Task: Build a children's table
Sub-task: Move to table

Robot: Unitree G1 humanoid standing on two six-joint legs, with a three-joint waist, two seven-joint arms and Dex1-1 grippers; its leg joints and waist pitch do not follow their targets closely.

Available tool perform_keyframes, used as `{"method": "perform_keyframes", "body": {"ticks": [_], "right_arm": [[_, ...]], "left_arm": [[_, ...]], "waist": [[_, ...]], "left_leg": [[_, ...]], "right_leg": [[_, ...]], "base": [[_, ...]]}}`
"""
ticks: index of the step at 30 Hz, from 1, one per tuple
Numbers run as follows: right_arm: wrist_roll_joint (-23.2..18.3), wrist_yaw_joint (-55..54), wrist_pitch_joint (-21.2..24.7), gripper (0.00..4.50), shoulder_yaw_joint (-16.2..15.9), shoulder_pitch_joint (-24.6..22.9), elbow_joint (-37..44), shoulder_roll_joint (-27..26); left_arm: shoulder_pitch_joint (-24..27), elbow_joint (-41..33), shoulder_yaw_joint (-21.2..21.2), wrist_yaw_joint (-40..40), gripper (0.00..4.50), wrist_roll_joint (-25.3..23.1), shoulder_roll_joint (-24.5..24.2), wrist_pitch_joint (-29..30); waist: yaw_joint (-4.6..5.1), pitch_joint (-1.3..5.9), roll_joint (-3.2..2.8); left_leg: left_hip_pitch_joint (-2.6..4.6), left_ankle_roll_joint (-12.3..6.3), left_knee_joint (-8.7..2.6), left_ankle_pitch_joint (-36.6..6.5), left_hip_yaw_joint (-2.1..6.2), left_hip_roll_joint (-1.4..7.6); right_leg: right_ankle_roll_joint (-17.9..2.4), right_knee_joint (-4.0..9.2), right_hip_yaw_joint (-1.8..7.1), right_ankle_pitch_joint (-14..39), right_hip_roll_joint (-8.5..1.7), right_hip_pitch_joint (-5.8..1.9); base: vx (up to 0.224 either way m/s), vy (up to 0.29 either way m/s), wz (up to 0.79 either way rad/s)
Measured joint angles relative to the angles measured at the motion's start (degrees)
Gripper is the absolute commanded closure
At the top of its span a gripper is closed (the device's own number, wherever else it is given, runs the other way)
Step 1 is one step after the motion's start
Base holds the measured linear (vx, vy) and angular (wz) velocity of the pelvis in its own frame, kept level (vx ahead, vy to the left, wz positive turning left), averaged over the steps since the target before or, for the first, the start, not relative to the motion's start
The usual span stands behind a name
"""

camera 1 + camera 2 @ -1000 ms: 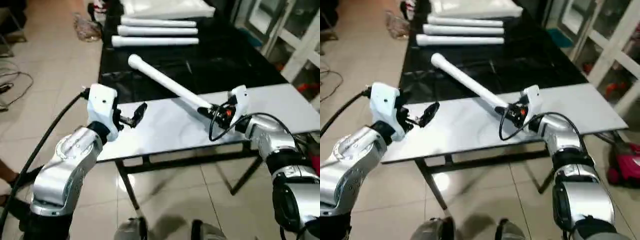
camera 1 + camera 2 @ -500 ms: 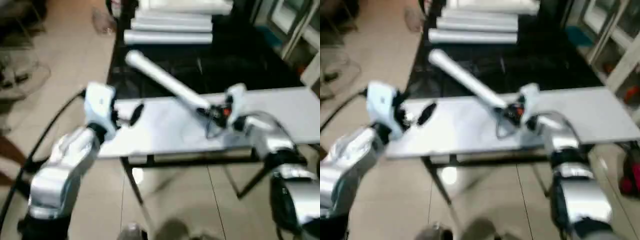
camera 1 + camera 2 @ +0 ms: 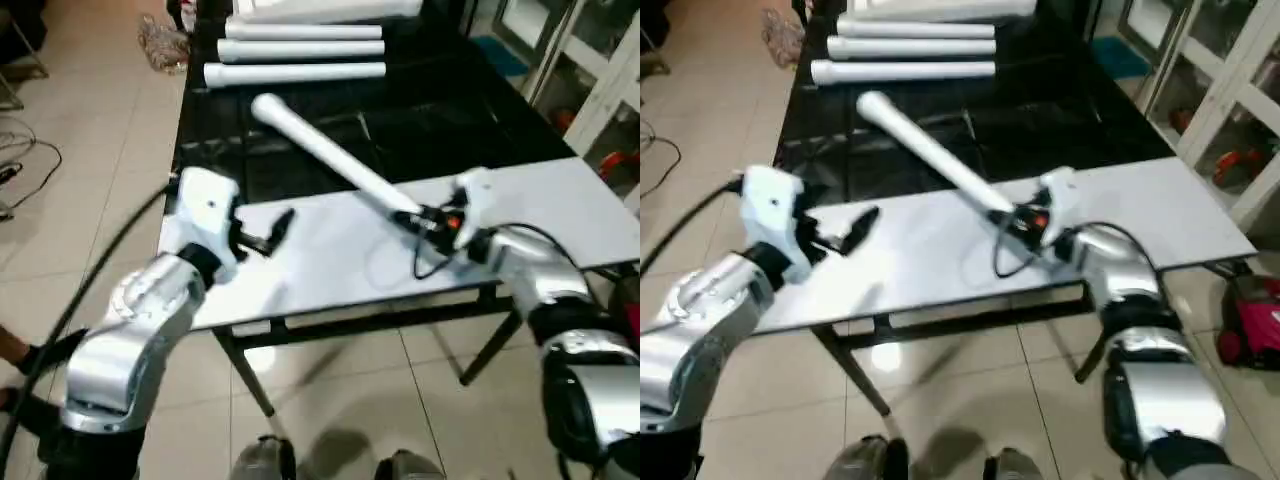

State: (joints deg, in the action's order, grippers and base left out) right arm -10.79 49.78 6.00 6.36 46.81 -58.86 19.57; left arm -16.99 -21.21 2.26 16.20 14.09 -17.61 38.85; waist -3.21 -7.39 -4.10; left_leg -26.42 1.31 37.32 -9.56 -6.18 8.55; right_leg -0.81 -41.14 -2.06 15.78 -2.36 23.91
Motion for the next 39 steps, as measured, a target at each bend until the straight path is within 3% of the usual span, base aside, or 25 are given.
{"method": "perform_keyframes", "body": {"ticks": [3,5,9,18,22,27,32,39], "right_arm": [[0.1,0.8,0.0,3.33,-0.2,0.1,0.0,-0.8],[0.3,1.6,0.0,3.33,-0.7,0.1,0.0,-0.9],[0.7,2.0,-0.1,3.33,-1.4,0.1,0.0,-1.0],[0.7,2.5,-0.1,3.33,-1.7,0.1,0.1,-1.1],[0.7,5.0,0.1,3.33,-2.0,-0.2,1.3,-0.5],[0.5,6.3,0.3,3.33,-2.3,-1.4,4.3,0.9],[2.0,4.0,-0.7,3.33,-2.7,-1.7,4.2,0.7],[2.6,-3.3,-1.7,3.33,-3.0,-0.9,3.3,-4.0]], "left_arm": [[-1.8,1.9,0.7,3.6,0.0,0.4,-2.6,-0.8],[-2.8,3.0,2.5,6.4,0.0,-0.4,-5.1,-2.3],[-6.6,8.6,6.4,11.7,0.0,-3.3,-8.4,-6.4],[-14.1,18.1,8.9,18.0,0.0,-6.5,-11.4,-12.2],[-17.2,22.9,11.7,25.0,0.0,-8.6,-16.1,-18.0],[-22.7,33.5,16.6,26.3,0.0,-19.9,-22.2,-31.2],[-23.6,38.5,19.0,25.0,0.0,-23.9,-22.2,-35.5],[-21.2,36.4,17.1,22.9,0.0,-21.6,-15.8,-36.9]], "waist": [[-0.36,-0.09,0.11],[-0.76,-0.24,0.41],[-1.87,-0.22,0.46],[-1.84,-0.09,0.73],[-1.99,-0.09,0.73],[-2.11,-0.07,0.73],[-2.13,-0.06,0.71],[-2.03,-0.02,0.65]], "left_leg": [[0.87,0.32,-0.47,-0.2,-1.54,1.04],[1.39,0.31,-1.06,-0.2,-2.42,0.93],[1.36,-0.41,-1.58,0.4,-3.38,1.04],[1.32,-1.58,-1.67,1.0,-5.27,0.53],[1.07,-2.0,-1.76,0.9,-5.36,0.54],[0.84,-2.5,-1.77,0.9,-5.41,0.56],[0.29,-2.73,-1.7,1.0,-5.44,0.56],[0.35,-2.68,-1.7,1.2,-5.58,0.56]], "right_leg": [[-0.9,1.0,-0.51,-0.5,-0.27,-0.84],[-1.1,1.36,-0.61,-0.6,-0.98,-1.05],[-1.2,2.66,-0.45,-1.7,-1.26,-1.11],[-1.0,3.34,-0.4,-2.8,-2.91,-0.82],[-1.0,3.7,-0.47,-2.8,-2.92,-0.68],[-0.9,3.94,-0.54,-2.8,-2.93,-0.59],[-0.9,3.94,-0.57,-3.0,-2.95,-0.13],[-1.4,3.94,-0.47,-3.4,-2.98,-0.12]], "base": [[-0.096,0.028,0.03],[-0.072,0.052,-0.04],[-0.051,0.057,-0.05],[-0.003,0.049,-0.04],[0.0,0.0,0.0],[0.0,0.0,0.0],[0.0,0.0,0.0],[0.0,0.0,0.0]]}}
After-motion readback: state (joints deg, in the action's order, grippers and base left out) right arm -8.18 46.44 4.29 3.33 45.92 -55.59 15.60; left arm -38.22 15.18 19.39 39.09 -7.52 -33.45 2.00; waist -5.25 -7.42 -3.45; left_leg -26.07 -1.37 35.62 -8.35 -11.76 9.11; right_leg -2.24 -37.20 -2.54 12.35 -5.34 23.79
